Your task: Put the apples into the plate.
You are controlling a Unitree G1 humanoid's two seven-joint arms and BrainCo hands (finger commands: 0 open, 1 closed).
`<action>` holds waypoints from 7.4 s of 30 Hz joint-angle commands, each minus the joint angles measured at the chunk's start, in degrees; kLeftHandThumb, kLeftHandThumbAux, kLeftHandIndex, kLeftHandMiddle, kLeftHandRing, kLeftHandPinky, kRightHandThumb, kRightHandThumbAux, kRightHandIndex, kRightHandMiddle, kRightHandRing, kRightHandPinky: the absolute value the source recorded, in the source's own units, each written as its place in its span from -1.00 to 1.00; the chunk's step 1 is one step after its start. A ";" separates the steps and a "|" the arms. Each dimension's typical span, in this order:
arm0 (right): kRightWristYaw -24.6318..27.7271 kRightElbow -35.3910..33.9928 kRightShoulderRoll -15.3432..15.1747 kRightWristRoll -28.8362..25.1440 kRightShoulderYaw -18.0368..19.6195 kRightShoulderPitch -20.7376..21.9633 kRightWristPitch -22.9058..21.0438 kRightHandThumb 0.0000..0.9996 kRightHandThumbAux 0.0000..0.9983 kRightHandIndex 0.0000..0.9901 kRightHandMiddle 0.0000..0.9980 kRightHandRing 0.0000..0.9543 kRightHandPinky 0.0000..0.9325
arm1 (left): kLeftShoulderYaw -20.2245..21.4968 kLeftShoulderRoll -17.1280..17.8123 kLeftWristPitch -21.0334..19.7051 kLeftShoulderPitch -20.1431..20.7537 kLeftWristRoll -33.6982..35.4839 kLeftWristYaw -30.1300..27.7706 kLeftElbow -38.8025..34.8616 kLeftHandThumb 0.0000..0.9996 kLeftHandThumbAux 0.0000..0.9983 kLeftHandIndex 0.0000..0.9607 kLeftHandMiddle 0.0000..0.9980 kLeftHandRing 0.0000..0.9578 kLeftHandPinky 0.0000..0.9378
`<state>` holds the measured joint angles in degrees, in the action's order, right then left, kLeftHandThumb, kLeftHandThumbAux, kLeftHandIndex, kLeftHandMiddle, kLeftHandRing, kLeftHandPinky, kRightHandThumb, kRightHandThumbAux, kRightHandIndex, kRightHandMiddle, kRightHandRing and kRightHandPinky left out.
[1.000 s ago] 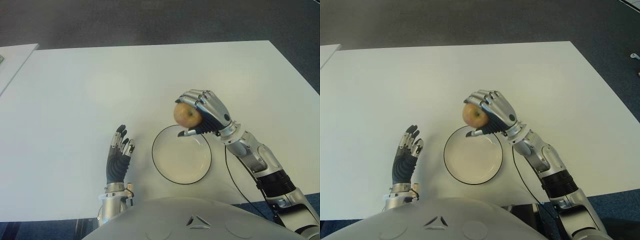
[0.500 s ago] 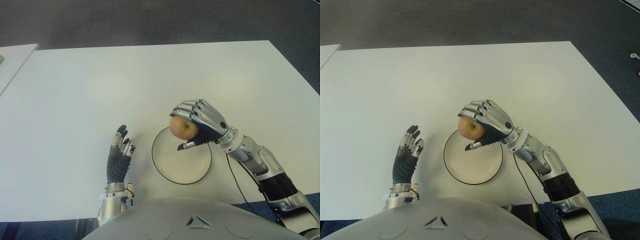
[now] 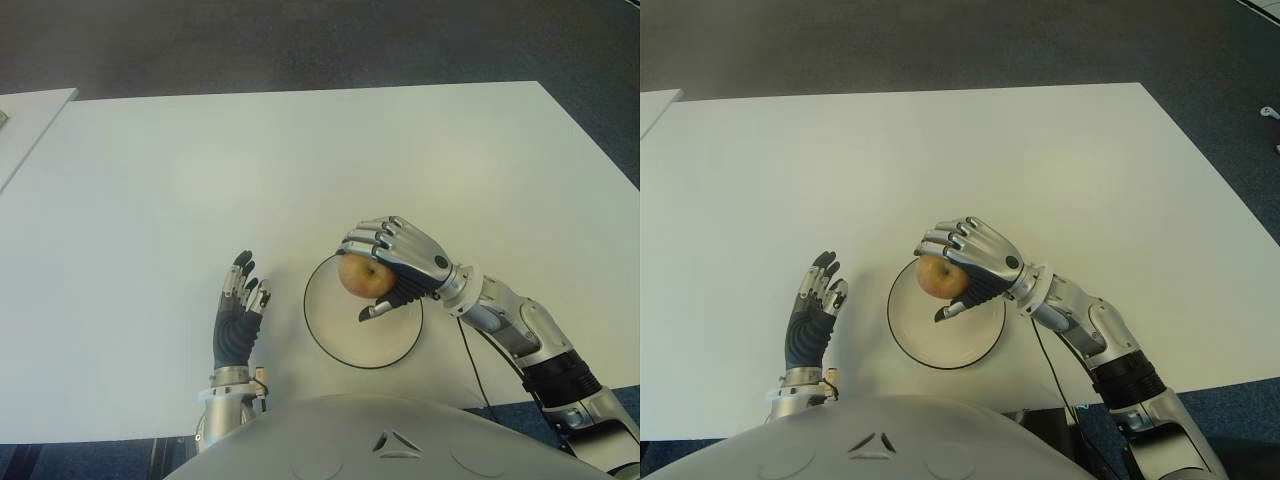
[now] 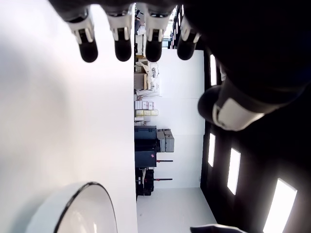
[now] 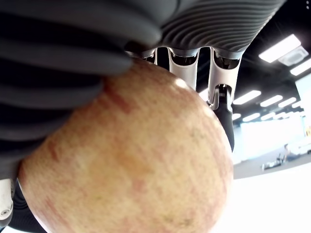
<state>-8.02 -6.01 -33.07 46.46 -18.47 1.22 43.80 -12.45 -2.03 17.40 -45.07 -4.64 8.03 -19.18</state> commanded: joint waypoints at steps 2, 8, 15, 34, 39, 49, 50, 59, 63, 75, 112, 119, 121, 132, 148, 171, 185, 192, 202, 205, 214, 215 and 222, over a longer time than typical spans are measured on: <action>0.38 2.77 -0.86 0.31 -0.20 -1.65 0.90 0.53 0.41 0.71 0.76 0.83 0.89 | -0.50 -0.26 -0.10 -0.04 -0.53 -0.17 0.43 -0.73 0.13 -0.88 -0.92 -0.90 -0.80; 0.85 5.02 -1.52 0.55 -0.62 -2.39 1.32 0.58 0.42 0.72 0.75 0.82 0.88 | -0.82 -0.61 0.18 -0.39 -0.38 0.03 0.16 -0.72 0.13 -0.86 -0.89 -0.88 -0.80; -2.40 9.00 -0.56 4.82 -2.14 -1.74 1.84 0.58 0.43 0.74 0.74 0.81 0.88 | -1.17 -0.79 -0.15 -0.54 -0.50 0.08 -0.20 -0.70 0.12 -0.85 -0.88 -0.87 -0.79; -14.17 21.11 1.56 17.23 -10.09 3.40 -2.62 0.46 0.41 -0.10 0.71 0.79 0.88 | -1.54 -1.44 -0.42 -0.36 0.11 0.33 -0.05 -0.69 0.09 -0.83 -0.86 -0.85 -0.76; -15.85 22.98 1.30 18.08 -12.26 4.45 -4.09 0.46 0.41 -0.10 0.69 0.78 0.86 | -1.72 -1.62 0.00 -0.62 0.02 0.53 0.02 -0.68 0.09 -0.81 -0.84 -0.84 -0.76; -20.74 24.91 1.56 18.72 -15.37 5.08 -7.22 0.46 0.41 -0.11 0.72 0.80 0.87 | -1.87 -1.20 -0.43 -0.93 -1.04 0.56 -0.55 -0.71 0.12 -0.85 -0.89 -0.87 -0.78; -21.54 25.01 1.51 18.98 -15.67 5.25 -7.35 0.46 0.41 -0.11 0.72 0.79 0.87 | -1.87 -1.15 -0.55 -0.95 -1.08 0.52 -0.62 -0.71 0.12 -0.85 -0.89 -0.87 -0.78; -24.96 26.30 1.26 17.73 -17.20 6.28 -6.41 0.39 0.43 -0.13 0.45 0.39 0.21 | -1.99 -1.47 -0.10 -0.74 -0.54 0.46 0.19 -0.72 0.12 -0.86 -0.89 -0.87 -0.79; -23.13 26.05 1.10 16.44 -17.47 6.42 -6.18 0.38 0.43 -0.14 0.33 0.26 0.08 | -2.17 -1.61 0.28 -0.56 -0.39 0.47 0.48 -0.70 0.12 -0.86 -0.89 -0.87 -0.78; -23.07 27.13 1.14 15.36 -18.37 7.45 -5.40 -0.28 0.03 -0.11 0.14 -0.01 -0.44 | -2.28 -1.45 0.54 0.43 -1.50 1.01 1.71 -0.71 0.14 -0.88 -0.92 -0.89 -0.82; -0.61 8.92 -2.29 7.76 -11.82 5.07 -11.61 -0.83 -0.53 -1.00 -1.00 -1.00 -1.00 | -2.43 -1.88 2.55 1.61 -1.51 2.23 4.42 -0.78 0.17 -0.91 -0.92 -0.91 -0.86; 4.59 6.98 -1.63 4.90 -10.40 4.96 -12.59 -0.76 -0.57 -1.00 -1.00 -1.00 -1.00 | -2.30 -2.24 2.32 1.83 -1.95 2.91 4.56 -0.78 0.12 -0.91 -0.91 -0.90 -0.82; 6.16 6.07 -1.55 3.61 -9.87 4.71 -12.90 -0.74 -0.58 -1.00 -1.00 -1.00 -1.00 | -2.30 -2.27 2.33 1.89 -2.15 3.26 4.67 -0.78 0.11 -0.90 -0.91 -0.89 -0.82; 10.03 1.09 -0.31 0.37 -7.06 2.84 -14.35 -0.73 -0.55 -1.00 -1.00 -1.00 -1.00 | -2.08 -1.65 2.82 1.57 -1.91 3.67 4.68 -0.78 0.08 -0.88 -0.87 -0.84 -0.79; 14.02 -2.60 0.35 -1.95 -3.71 3.46 -14.78 -0.74 -0.52 -1.00 -1.00 -1.00 -1.00 | -1.67 0.03 2.60 1.54 -1.22 1.76 4.10 -0.77 0.04 -0.88 -0.90 -0.91 -0.87; 23.65 2.76 -1.68 -23.79 7.08 3.83 -15.48 -0.78 -0.57 -1.00 -1.00 -1.00 -1.00 | -1.74 -0.19 1.09 1.32 0.72 0.96 3.77 -0.74 0.04 -0.88 -0.91 -0.92 -0.89; 27.77 13.19 16.76 -70.15 24.05 -8.02 -35.97 -0.84 -0.32 -1.00 -0.98 -1.00 -1.00 | -0.61 0.33 0.85 1.53 0.07 1.23 5.88 -0.76 0.06 -0.90 -0.96 -0.97 -0.96; 21.04 8.44 22.65 -78.23 27.59 -11.37 -44.40 -0.83 -0.19 -0.91 -0.85 -1.00 -1.00 | -0.74 0.07 0.64 2.26 -1.34 1.84 6.92 -0.78 0.09 -0.88 -0.96 -0.96 -0.92; 18.08 5.15 27.38 -75.02 28.75 -13.15 -43.45 -0.64 -0.16 -0.77 -0.67 -0.82 -0.87 | 1.69 -0.71 3.50 5.04 -2.65 3.26 11.89 -0.85 0.09 -0.88 -0.95 -0.94 -0.88; 18.59 7.28 29.27 -73.13 28.58 -13.91 -40.56 -0.59 -0.16 -0.75 -0.64 -0.78 -0.80 | 2.36 -1.03 5.08 5.72 -3.25 4.01 13.32 -0.85 0.10 -0.87 -0.94 -0.93 -0.86; 22.97 14.06 32.78 -69.15 27.48 -17.94 -31.94 -0.56 -0.07 -0.71 -0.68 -0.78 -0.75 | 4.05 -1.93 10.53 6.55 -2.28 4.40 17.41 -0.83 0.11 -0.85 -0.89 -0.86 -0.74; 23.50 14.41 32.77 -68.69 27.28 -18.60 -31.39 -0.56 -0.07 -0.70 -0.68 -0.77 -0.73 | 4.18 -2.02 11.08 6.59 -1.83 4.17 17.74 -0.82 0.10 -0.84 -0.88 -0.85 -0.72; 23.63 16.89 33.10 -63.95 25.25 -20.03 -28.70 -0.56 -0.04 -0.65 -0.65 -0.74 -0.69 | 5.86 -2.48 13.39 9.76 2.40 2.36 22.99 -0.79 0.03 -0.79 -0.83 -0.80 -0.67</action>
<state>16.24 7.36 -0.54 -19.80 7.71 -16.55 15.73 -7.57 -4.15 30.52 -36.94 -4.32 11.69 0.15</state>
